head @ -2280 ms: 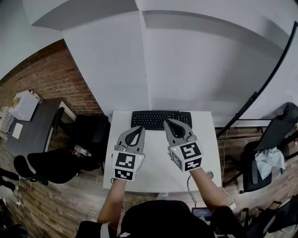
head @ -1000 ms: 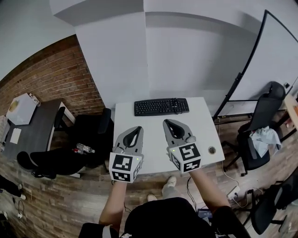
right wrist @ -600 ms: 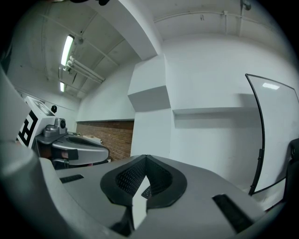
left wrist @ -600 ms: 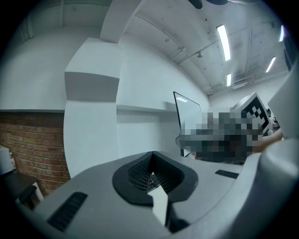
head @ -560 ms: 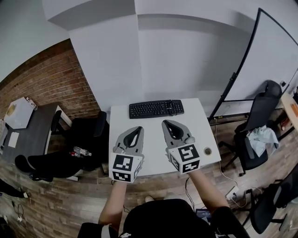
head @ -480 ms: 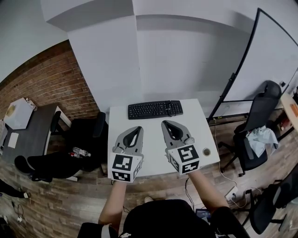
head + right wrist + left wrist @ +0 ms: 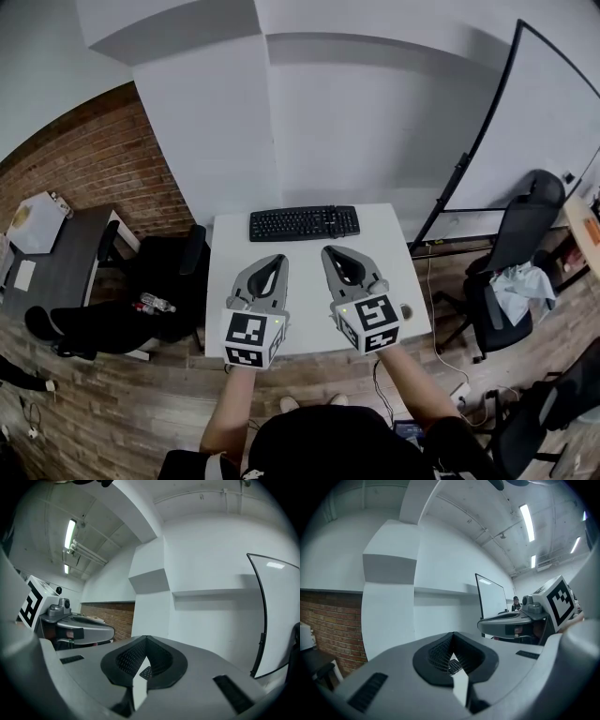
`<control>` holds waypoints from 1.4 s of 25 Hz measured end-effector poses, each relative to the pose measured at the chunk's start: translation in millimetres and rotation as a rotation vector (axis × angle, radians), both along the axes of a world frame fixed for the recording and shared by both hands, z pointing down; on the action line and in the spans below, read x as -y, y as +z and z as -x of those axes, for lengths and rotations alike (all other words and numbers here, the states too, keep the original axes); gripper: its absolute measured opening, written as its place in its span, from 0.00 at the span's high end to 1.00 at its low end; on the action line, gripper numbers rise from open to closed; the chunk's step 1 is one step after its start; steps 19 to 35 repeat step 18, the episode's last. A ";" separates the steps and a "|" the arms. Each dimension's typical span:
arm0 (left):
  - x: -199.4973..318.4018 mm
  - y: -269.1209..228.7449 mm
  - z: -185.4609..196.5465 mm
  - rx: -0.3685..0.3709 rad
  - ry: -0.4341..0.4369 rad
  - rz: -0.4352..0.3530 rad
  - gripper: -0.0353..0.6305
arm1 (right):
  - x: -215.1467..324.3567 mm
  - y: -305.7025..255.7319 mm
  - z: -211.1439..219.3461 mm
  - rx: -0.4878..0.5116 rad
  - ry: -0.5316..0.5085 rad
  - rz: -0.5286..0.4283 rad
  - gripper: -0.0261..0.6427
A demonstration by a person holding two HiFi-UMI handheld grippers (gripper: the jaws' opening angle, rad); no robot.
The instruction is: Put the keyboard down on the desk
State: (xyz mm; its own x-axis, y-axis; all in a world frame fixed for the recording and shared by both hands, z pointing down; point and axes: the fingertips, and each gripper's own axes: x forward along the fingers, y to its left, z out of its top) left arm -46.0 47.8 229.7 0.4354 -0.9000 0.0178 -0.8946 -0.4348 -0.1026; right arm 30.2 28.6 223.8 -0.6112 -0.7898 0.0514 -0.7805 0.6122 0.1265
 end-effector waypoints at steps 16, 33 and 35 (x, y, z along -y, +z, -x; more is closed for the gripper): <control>-3.3 6.2 -10.8 -0.026 0.006 0.025 0.93 | -5.8 4.1 -12.8 0.020 0.005 0.006 0.90; -2.7 6.9 -11.4 -0.023 0.008 0.025 0.93 | -5.5 5.0 -13.2 0.021 0.006 0.006 0.90; -2.7 6.9 -11.4 -0.023 0.008 0.025 0.93 | -5.5 5.0 -13.2 0.021 0.006 0.006 0.90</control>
